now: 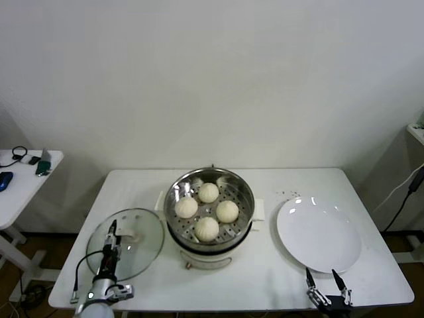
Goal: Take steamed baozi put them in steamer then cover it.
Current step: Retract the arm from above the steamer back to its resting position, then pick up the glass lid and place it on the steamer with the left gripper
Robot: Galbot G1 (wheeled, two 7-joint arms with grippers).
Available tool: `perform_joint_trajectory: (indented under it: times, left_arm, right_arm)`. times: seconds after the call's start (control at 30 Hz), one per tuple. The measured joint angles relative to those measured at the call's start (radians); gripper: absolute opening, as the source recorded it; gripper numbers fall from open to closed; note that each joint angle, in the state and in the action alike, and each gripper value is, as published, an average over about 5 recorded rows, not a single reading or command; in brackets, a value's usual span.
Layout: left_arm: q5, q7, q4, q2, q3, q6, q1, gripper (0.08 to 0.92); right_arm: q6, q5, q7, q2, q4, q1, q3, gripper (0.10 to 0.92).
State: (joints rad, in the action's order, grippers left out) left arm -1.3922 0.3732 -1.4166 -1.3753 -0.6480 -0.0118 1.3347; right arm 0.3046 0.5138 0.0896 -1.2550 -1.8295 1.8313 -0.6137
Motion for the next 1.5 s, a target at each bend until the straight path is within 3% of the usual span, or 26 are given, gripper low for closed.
perform_joint_trajectory:
  times: [0.47, 0.57, 0.8, 1.0, 1.3, 1.5]
  left_arm:
    - [-0.002, 0.019, 0.028, 0.011, -0.010, 0.025, -0.005, 0.188]
    - [0.008, 0.017, 0.019, 0.017, -0.011, 0.026, -0.001, 0.143]
    - [0.072, -0.022, -0.067, 0.047, -0.026, 0.009, 0.025, 0.139]
    - [0.184, -0.119, -0.225, 0.124, -0.044, -0.049, 0.058, 0.139]
    - [0.316, -0.307, -0.493, 0.275, -0.018, -0.219, 0.060, 0.139]
    - [0.314, -0.402, -0.620, 0.314, 0.083, -0.358, 0.021, 0.139]
  right_arm:
    - [0.003, -0.006, -0.005, -0.012, 0.008, -0.012, 0.004, 0.823]
    - [0.004, -0.007, -0.005, -0.012, 0.008, -0.013, 0.004, 0.823]
    - [0.001, -0.019, -0.009, -0.009, 0.006, -0.015, 0.001, 0.823]
    - [-0.017, -0.053, -0.033, -0.009, 0.003, -0.017, -0.005, 0.823]
    - [-0.038, -0.101, -0.059, -0.008, -0.016, -0.023, 0.002, 0.823]
    - [-0.041, -0.116, -0.066, -0.009, -0.016, -0.035, 0.009, 0.823]
